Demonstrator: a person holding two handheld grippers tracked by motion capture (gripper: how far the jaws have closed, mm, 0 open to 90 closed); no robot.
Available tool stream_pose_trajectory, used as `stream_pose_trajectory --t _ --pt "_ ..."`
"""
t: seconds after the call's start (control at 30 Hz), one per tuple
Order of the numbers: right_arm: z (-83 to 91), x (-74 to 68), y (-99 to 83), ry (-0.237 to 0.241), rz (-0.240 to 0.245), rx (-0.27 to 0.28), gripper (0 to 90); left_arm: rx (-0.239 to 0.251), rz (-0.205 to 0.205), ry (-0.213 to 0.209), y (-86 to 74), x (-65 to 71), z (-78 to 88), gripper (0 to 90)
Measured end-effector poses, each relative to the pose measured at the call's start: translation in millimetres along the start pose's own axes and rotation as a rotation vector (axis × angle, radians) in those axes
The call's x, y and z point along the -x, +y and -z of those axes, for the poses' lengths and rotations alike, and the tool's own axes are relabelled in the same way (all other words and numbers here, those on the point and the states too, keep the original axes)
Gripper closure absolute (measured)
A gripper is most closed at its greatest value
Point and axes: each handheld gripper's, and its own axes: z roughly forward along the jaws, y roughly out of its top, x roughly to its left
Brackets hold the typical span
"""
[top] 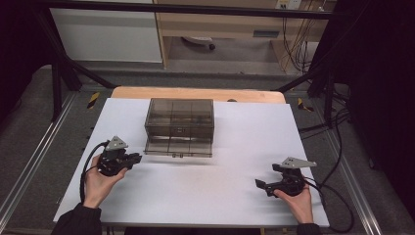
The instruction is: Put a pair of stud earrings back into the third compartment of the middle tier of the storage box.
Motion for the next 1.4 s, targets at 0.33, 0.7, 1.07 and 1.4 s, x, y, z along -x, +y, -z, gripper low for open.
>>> stream_pose_trajectory --t 0.33,0.7,1.07,1.4 --pt "0.5 -0.3 0.1 -0.002 -0.006 -0.001 0.7 0.012 -0.040 -0.033 17.3 20.7 -0.5 80.1" --pt "0.6 -0.4 0.0 -0.002 -0.004 -0.002 0.7 0.017 -0.072 -0.078 39.3 41.8 -15.7 80.1" --pt "0.7 -0.4 0.1 -0.002 -0.005 -0.001 0.7 0.025 -0.107 -0.107 64.7 63.6 -29.9 80.1" --pt "1.1 -0.5 0.1 0.000 -0.005 0.003 0.7 0.016 -0.153 -0.126 91.5 87.8 -45.4 80.1"
